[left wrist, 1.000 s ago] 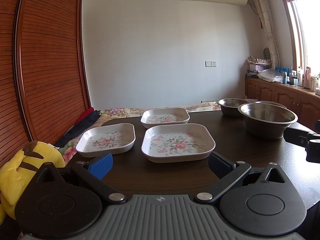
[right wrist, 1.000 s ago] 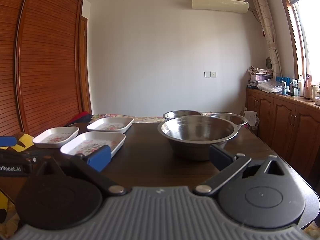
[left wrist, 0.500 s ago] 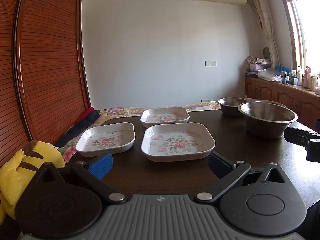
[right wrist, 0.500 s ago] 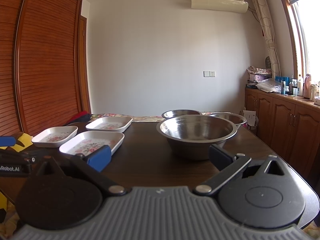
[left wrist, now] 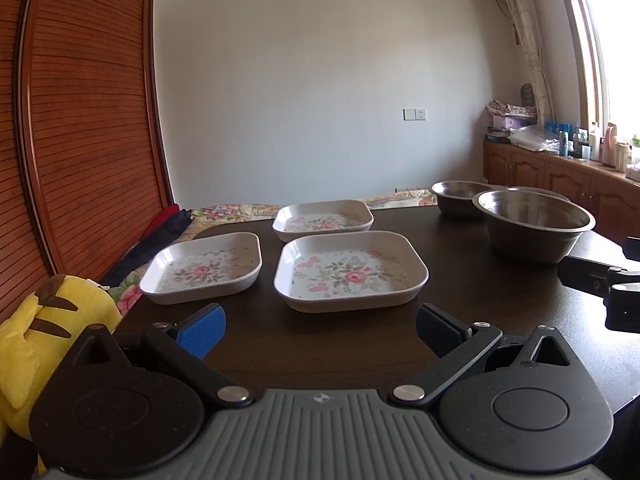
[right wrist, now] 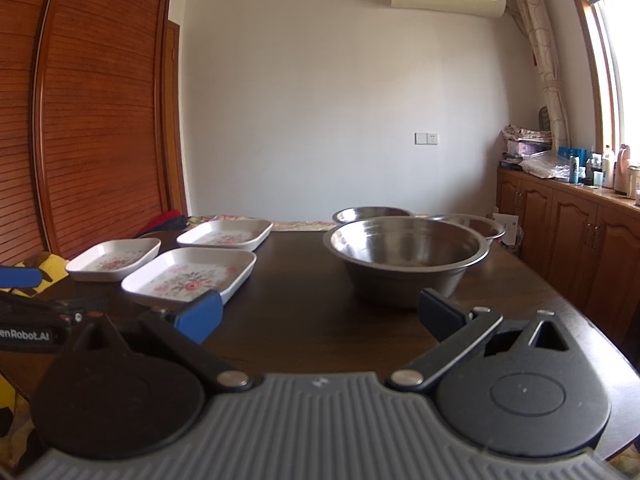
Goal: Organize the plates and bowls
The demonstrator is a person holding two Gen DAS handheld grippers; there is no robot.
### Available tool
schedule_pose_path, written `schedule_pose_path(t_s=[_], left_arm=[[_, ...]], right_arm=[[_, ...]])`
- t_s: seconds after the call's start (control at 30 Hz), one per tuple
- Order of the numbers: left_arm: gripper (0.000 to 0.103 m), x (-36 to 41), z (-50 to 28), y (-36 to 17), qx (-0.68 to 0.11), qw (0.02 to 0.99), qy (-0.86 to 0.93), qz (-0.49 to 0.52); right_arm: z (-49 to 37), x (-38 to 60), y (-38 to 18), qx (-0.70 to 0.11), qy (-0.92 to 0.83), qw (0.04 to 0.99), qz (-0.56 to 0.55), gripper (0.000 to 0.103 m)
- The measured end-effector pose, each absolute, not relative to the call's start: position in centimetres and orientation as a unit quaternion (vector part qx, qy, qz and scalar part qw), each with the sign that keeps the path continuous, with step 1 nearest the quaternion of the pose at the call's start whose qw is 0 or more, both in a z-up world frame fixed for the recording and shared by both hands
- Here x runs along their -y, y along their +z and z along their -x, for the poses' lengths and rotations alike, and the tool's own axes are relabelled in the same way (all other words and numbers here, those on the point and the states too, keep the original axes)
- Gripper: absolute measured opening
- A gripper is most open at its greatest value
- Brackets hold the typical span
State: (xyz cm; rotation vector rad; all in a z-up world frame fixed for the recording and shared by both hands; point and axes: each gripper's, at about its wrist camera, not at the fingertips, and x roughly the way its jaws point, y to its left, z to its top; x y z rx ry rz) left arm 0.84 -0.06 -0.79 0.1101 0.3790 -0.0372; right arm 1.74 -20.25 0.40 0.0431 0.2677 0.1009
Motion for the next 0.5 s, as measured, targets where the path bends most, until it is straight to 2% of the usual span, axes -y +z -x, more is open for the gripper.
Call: schedule_pose_path(t_s=[0.5], left_arm=[[0.103,-1.6,-4.7,-0.1,-0.203,0.977,-0.01,-0.07]], right_arm=[[-4.8,19.1,1.6,-0.142,0.097,0.985,-0.009,0.103]])
